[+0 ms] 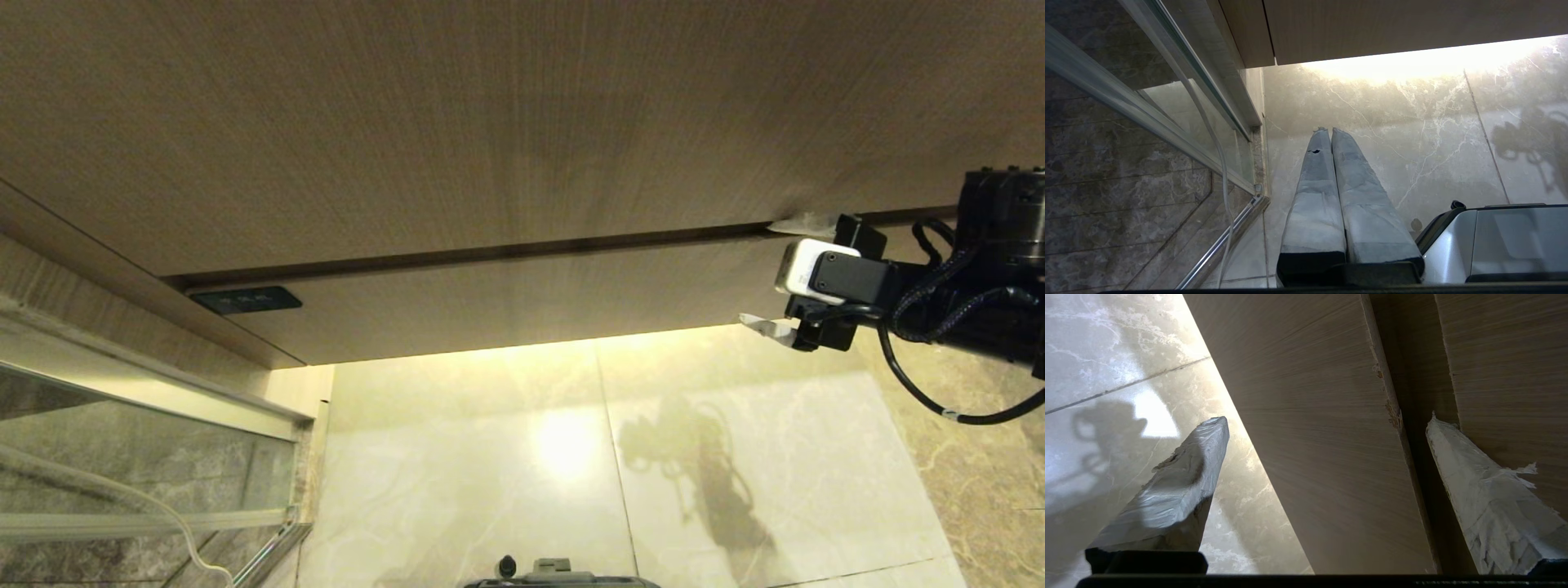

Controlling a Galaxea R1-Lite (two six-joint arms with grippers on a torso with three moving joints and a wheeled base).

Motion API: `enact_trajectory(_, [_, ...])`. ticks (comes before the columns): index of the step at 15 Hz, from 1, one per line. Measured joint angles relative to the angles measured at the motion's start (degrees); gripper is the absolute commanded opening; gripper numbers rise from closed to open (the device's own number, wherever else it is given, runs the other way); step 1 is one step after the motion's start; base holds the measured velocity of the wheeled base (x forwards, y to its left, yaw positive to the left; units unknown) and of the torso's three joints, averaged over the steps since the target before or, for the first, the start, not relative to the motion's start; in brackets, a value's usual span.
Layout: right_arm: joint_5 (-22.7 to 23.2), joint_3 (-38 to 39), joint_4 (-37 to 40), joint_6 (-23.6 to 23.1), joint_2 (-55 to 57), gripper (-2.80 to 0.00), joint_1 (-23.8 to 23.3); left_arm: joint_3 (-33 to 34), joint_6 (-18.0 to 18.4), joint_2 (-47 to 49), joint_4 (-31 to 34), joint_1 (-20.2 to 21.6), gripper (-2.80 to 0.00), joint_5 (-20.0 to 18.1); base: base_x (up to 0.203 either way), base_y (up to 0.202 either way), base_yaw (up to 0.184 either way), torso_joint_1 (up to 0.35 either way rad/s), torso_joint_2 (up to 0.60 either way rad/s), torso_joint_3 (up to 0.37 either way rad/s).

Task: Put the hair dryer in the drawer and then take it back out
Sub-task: Pull open the drawer

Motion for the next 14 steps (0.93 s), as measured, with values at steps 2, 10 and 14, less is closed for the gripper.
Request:
enact_trajectory(2, [0.0,-0.1,-1.38,0.05,0.93,0.0,0.0,0.0,0.0,0.0,0.01,0.0,-2.8,0.0,0.0,0.0,0.0,0.0,0.0,0.0])
enact_trajectory(10, [0.05,-2.03,-5.4,0.84,4.81,0.0,0.0,-0.02,0.0,0.0,0.01,0.0,-2.8,0.0,0.0,0.0,0.0,0.0,0.0,0.0])
enact_trajectory(14, [-0.04,-2.76,-7.2,0.88,6.86,0.0,-0.06,0.02,0.0,0.0,0.02,0.0,-2.8,0.0,0.0,0.0,0.0,0.0,0.0,0.0])
